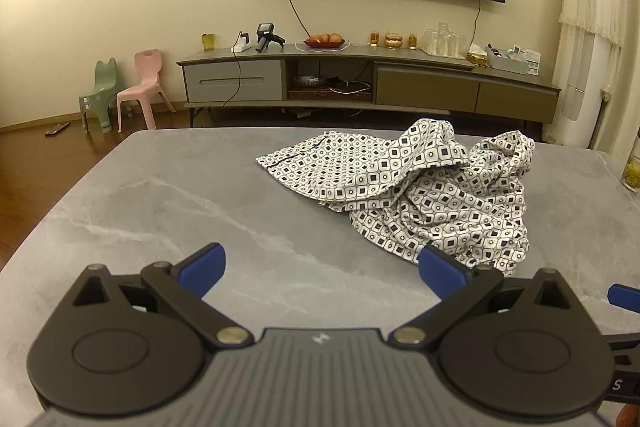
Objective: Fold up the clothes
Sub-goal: 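Move both grippers toward the crumpled black-and-white patterned shirt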
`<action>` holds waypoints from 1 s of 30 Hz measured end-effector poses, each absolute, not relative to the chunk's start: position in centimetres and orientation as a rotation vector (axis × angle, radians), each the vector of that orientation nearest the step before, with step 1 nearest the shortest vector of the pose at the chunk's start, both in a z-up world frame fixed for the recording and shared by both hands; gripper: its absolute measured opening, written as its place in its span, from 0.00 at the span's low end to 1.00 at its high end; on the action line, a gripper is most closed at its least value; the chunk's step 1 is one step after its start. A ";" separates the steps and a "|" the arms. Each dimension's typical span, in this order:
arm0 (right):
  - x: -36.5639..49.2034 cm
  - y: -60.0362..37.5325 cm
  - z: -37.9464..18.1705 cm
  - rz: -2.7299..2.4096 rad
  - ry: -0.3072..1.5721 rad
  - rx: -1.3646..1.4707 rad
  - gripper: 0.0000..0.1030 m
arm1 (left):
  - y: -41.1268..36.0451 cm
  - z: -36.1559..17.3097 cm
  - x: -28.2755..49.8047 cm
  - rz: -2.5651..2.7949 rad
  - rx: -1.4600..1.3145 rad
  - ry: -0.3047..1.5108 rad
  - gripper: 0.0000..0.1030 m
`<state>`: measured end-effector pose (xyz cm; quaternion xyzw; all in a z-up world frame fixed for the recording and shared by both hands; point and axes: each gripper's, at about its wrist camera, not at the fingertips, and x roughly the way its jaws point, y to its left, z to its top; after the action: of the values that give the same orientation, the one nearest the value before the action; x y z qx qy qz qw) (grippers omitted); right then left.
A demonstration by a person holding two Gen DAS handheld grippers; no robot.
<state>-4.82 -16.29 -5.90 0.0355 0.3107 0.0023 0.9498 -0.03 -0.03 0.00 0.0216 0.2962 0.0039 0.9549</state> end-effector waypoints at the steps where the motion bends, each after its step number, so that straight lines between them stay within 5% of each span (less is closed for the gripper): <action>1: -4.8 -16.2 -5.9 -0.001 0.631 0.066 0.99 | -0.1 0.0 -0.1 0.010 0.048 0.596 1.00; 17: -5.2 -15.9 -5.9 -0.018 0.581 0.031 0.99 | -1.8 -1.3 0.5 -0.135 0.044 0.672 0.98; 19: -5.2 -16.5 -5.8 0.000 0.573 0.045 0.98 | -1.9 -1.4 0.3 -0.148 0.032 0.676 0.78; 20: -5.2 -16.7 -5.7 0.007 0.570 0.049 0.95 | -1.8 -1.5 0.2 -0.162 0.021 0.688 0.57; 21: -5.2 -16.7 -5.6 0.016 0.568 0.049 0.83 | -1.8 -1.6 0.2 -0.176 0.010 0.701 0.37; 22: -5.1 -16.8 -5.6 0.032 0.572 0.051 0.60 | -1.7 -1.6 0.3 -0.187 -0.003 0.709 0.28; 24: -5.1 -16.7 -5.6 0.053 0.591 0.072 0.32 | -1.7 -1.5 0.2 -0.203 -0.020 0.708 0.00; 27: -5.2 -17.3 -5.5 0.090 0.594 0.130 0.00 | -1.8 -1.0 -0.3 -0.210 -0.023 0.672 0.00; 30: -5.4 -18.2 -4.9 0.083 0.560 0.178 0.00 | -1.6 -0.3 -0.6 -0.215 -0.034 0.641 0.00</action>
<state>-5.45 -18.21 -4.92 0.0879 0.2758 0.0411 0.9563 -0.58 -1.63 -0.33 -0.0165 0.3144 -0.1054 0.9433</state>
